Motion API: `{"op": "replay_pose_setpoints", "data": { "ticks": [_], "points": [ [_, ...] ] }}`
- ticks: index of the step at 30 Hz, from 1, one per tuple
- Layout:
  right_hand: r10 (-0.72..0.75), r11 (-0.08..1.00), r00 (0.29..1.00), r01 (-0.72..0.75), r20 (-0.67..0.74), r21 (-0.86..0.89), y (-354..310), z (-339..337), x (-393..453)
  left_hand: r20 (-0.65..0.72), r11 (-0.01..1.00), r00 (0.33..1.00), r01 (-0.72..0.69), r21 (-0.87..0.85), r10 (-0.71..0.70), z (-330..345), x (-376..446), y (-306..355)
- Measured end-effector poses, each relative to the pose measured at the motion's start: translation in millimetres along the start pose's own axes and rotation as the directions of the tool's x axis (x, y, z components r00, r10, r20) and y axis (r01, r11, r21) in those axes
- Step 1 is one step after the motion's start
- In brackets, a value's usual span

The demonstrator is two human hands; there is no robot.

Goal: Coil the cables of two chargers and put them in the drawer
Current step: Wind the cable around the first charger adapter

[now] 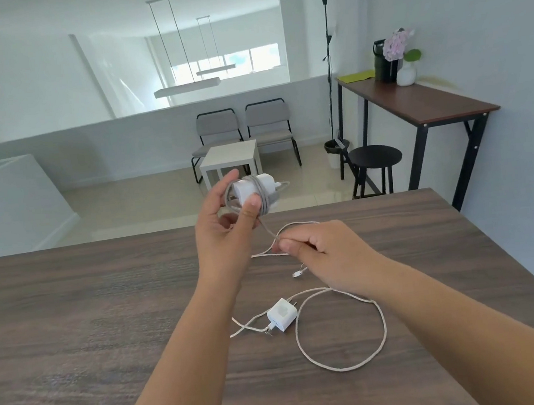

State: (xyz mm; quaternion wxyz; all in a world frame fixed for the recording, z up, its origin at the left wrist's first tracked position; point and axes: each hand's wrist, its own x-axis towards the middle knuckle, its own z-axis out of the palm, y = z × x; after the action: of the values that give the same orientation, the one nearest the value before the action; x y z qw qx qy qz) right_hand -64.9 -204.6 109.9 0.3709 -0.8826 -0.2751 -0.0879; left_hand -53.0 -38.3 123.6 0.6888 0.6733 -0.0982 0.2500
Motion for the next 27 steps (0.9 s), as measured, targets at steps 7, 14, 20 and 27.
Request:
{"op": "replay_pose_setpoints", "data": {
  "ticks": [7,14,20,27],
  "points": [
    [-0.142,0.937,0.989,0.151,0.051,-0.315,-20,-24,-5,0.085,0.970,0.995,-0.071,0.233,0.053,4,-5,-18],
    [-0.172,0.909,0.983,0.186,0.072,-0.374,-15,-36,-1,0.151,0.946,0.987,-0.106,0.305,0.062,1,-8,-24],
    [-0.154,0.910,0.984,0.178,0.092,-0.373,-15,-64,17,0.279,0.890,0.960,-0.151,0.429,0.029,1,-10,-18],
    [-0.222,0.928,0.970,0.241,0.097,-0.283,-13,-64,16,0.173,0.954,0.985,-0.036,0.299,-0.017,-8,-7,-18]
  ]
}}
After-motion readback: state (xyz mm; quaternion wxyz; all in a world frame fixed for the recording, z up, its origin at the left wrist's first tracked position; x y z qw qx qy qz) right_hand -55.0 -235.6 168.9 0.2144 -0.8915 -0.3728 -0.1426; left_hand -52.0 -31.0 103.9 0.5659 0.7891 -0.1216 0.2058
